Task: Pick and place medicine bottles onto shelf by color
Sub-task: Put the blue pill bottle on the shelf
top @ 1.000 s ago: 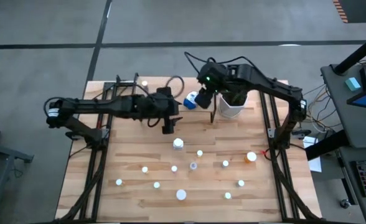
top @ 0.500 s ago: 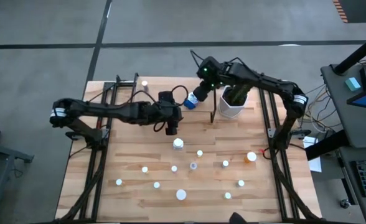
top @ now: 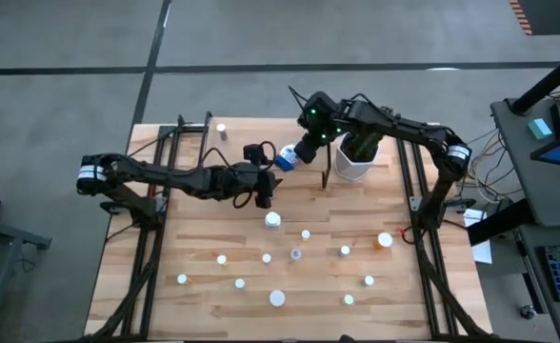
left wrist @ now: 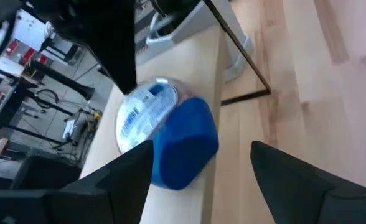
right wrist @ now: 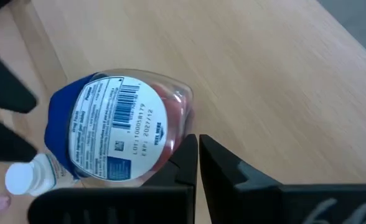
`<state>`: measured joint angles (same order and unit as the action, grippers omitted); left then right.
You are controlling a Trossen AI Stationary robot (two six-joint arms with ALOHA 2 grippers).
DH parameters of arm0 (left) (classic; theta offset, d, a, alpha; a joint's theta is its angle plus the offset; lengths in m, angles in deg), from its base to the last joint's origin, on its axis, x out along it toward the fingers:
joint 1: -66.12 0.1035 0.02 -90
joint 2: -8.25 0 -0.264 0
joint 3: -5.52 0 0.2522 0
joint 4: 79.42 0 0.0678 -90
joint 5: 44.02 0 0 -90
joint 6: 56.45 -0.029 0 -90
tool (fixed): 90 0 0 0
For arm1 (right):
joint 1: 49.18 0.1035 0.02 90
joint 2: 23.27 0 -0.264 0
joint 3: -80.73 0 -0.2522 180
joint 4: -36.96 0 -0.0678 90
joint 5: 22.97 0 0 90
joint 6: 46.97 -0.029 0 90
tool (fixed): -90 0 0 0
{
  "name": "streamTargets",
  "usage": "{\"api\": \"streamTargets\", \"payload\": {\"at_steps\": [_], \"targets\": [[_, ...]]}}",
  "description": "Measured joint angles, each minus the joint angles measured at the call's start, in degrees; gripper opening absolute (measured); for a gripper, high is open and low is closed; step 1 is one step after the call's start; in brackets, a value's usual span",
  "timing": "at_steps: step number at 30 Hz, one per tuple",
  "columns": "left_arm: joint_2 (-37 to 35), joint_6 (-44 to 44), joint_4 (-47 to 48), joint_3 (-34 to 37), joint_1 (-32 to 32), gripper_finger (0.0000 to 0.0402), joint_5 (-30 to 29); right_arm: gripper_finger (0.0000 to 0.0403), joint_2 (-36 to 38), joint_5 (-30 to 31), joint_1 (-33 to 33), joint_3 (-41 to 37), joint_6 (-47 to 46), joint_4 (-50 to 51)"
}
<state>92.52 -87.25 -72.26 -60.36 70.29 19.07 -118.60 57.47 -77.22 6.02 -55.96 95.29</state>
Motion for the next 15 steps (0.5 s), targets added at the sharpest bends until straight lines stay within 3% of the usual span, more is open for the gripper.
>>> {"api": "streamTargets", "payload": {"at_steps": [5, 15], "targets": [[0.0, -3.1, -3.6, 2.6, 0.1, 0.0251, -5.2, 0.0008, 0.0, -1.8, 0.3, 0.0, 1.3, -1.1], [0.5, -6.0, -4.9, 3.3, 0.5, 0.0251, -4.9, 0.0008, -2.1, -3.5, 2.1, 0.0, 1.1, -3.6]]}}
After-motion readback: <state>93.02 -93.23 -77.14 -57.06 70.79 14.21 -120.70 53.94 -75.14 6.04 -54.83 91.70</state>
